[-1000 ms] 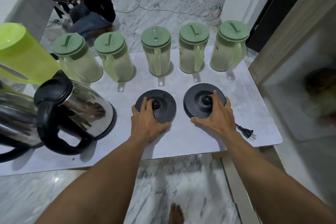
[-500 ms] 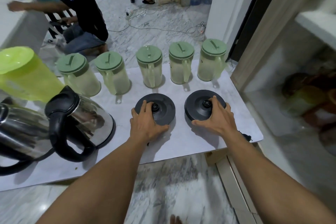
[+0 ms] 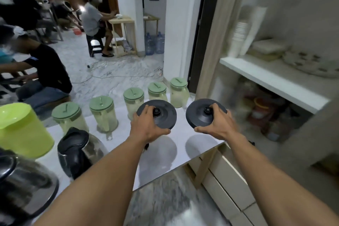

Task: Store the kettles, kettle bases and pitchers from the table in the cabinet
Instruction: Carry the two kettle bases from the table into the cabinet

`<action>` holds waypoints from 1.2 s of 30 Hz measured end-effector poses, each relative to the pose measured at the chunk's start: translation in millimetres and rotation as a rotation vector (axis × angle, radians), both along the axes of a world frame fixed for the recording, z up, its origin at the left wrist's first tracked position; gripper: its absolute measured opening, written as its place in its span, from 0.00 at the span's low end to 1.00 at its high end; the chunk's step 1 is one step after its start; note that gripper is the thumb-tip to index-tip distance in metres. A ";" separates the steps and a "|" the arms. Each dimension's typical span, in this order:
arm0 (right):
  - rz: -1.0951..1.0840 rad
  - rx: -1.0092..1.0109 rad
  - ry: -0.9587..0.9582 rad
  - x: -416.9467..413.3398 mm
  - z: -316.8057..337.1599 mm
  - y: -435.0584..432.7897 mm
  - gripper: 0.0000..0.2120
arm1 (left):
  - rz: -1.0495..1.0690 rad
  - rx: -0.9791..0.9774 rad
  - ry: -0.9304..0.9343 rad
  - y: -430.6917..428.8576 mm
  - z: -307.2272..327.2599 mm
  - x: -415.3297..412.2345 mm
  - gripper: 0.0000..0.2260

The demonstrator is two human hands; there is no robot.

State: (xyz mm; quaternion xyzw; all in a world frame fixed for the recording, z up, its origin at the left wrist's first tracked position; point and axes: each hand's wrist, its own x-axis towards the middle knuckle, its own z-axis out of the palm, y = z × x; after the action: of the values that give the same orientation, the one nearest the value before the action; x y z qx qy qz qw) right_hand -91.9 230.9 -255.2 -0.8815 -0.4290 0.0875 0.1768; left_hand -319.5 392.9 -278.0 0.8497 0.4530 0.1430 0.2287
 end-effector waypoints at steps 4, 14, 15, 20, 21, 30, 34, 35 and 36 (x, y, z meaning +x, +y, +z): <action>-0.136 0.004 -0.033 -32.5 50.6 -48.7 0.42 | -0.141 0.031 -0.056 -11.7 47.8 -9.2 0.45; -0.450 0.066 -0.149 -102.5 163.9 -192.1 0.50 | -0.539 0.149 -0.162 -83.9 152.2 8.5 0.45; -0.469 0.077 -0.157 -107.7 172.2 -204.1 0.49 | -0.576 0.153 -0.167 -91.7 158.5 9.7 0.45; -0.606 0.064 -0.164 -124.5 215.5 -274.8 0.49 | -0.736 0.139 -0.191 -141.5 201.3 28.8 0.43; -0.630 0.066 -0.164 -125.5 222.4 -286.6 0.49 | -0.761 0.134 -0.197 -150.7 210.0 32.8 0.43; -0.840 0.092 -0.196 -130.7 261.5 -409.4 0.50 | -0.957 0.049 -0.255 -268.9 263.1 78.7 0.44; -0.887 0.068 -0.223 -120.8 271.5 -458.7 0.56 | -1.015 0.081 -0.236 -326.2 277.3 103.1 0.48; -0.889 0.071 -0.225 -117.4 273.0 -467.9 0.56 | -1.026 0.093 -0.222 -336.9 278.3 108.7 0.49; -0.896 0.073 -0.228 -112.5 275.4 -480.7 0.56 | -1.031 0.108 -0.212 -351.1 279.5 114.8 0.49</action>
State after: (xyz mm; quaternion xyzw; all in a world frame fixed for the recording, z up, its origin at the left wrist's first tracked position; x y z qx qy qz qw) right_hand -204.4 -249.8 20.2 -0.9771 -0.0252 -0.1102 0.1800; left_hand -204.7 41.9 1.5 0.9536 -0.0571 0.1204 0.2700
